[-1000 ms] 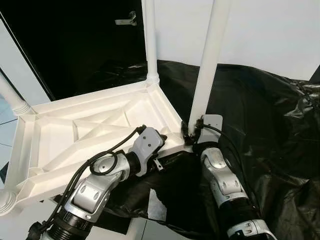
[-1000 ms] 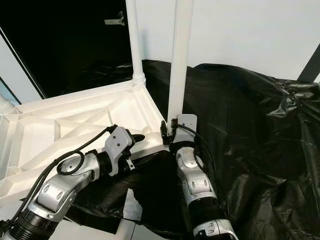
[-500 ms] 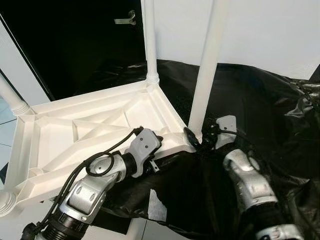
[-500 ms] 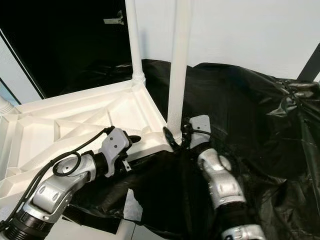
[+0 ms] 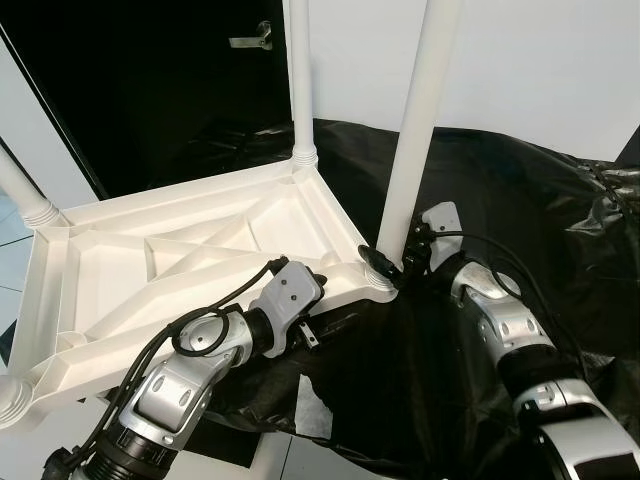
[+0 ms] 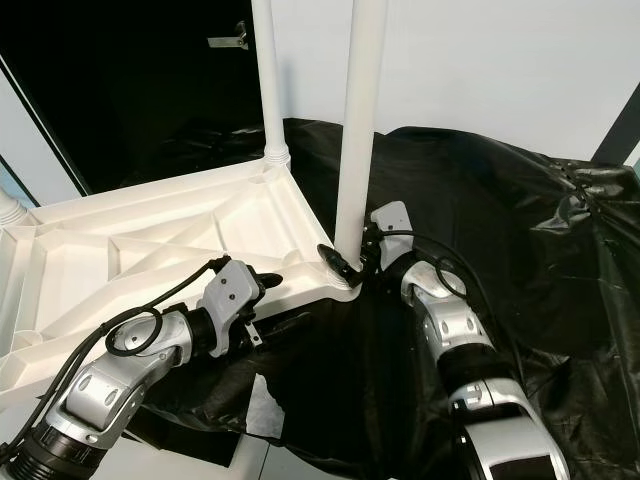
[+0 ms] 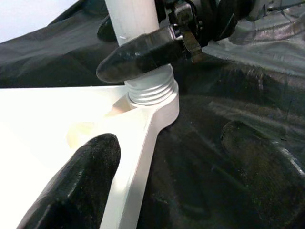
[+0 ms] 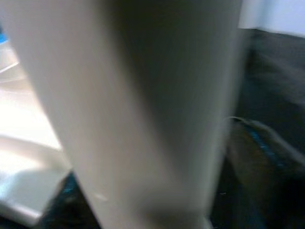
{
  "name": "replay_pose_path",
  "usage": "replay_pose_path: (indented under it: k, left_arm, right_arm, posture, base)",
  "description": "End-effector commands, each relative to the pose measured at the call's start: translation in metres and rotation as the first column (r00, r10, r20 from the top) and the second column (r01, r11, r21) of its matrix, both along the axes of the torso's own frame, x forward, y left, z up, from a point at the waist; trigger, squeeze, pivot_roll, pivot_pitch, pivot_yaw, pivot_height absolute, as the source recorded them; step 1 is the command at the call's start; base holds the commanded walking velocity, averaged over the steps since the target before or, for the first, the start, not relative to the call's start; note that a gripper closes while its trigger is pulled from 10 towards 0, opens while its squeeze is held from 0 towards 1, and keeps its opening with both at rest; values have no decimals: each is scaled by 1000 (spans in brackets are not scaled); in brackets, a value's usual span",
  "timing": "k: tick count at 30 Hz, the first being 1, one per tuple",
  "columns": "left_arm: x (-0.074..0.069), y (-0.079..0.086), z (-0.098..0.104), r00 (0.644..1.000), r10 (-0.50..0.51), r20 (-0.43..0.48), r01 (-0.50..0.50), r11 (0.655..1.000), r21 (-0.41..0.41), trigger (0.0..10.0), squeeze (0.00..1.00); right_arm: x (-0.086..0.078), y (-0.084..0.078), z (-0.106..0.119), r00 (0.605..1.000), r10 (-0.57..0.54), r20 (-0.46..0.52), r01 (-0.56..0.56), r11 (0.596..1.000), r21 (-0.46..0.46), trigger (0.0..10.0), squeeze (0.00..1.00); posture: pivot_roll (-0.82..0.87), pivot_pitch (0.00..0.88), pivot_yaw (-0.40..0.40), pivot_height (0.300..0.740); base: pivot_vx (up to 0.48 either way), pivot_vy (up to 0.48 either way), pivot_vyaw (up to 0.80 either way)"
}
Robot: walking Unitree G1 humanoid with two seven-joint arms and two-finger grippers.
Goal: Building children table
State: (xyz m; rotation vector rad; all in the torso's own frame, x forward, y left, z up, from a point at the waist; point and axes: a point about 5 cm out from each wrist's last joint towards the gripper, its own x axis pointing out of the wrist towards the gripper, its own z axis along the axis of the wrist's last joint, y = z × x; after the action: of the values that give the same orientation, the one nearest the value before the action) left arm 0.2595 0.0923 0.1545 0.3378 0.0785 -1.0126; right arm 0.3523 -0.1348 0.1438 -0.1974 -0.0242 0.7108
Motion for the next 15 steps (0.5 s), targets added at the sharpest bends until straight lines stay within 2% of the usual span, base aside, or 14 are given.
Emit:
replay_pose_path:
  k: [1, 7, 13, 14, 15]
  left_arm:
    - [-2, 1, -2, 999, -46, -15, 46, 999, 21, 10000, 0]
    - [-2, 0, -2, 999, -40, -15, 40, 999, 21, 10000, 0]
    - [-3, -3, -3, 999, -42, -17, 43, 999, 18, 10000, 0]
    - [-4, -3, -4, 999, -45, -18, 45, 999, 17, 10000, 0]
    - [-4, -3, -4, 999, -45, -18, 45, 999, 17, 10000, 0]
  right_arm:
    - [1, -1, -4, 1000, 20, -23, -20, 1000, -8, 0, 0]
    - [1, -6, -8, 999, 31, -39, -31, 999, -6, 0, 0]
    - [-1, -12, -12, 999, -3, -49, 3, 1000, 0, 0, 0]
    - [-2, -13, -13, 998, -41, -56, 41, 999, 8, 3922, 0]
    - [-2, -13, -13, 998, -41, -56, 41, 999, 8, 3922, 0]
  posture:
    - [49, 0, -23, 740]
    - [49, 0, -24, 740]
    - [42, 0, -26, 740]
    - [33, 0, -32, 740]
    - [33, 0, -32, 740]
  base:
    - [0, 0, 0]
    - [0, 0, 0]
    - [0, 0, 0]
    - [0, 0, 0]
    - [0, 0, 0]
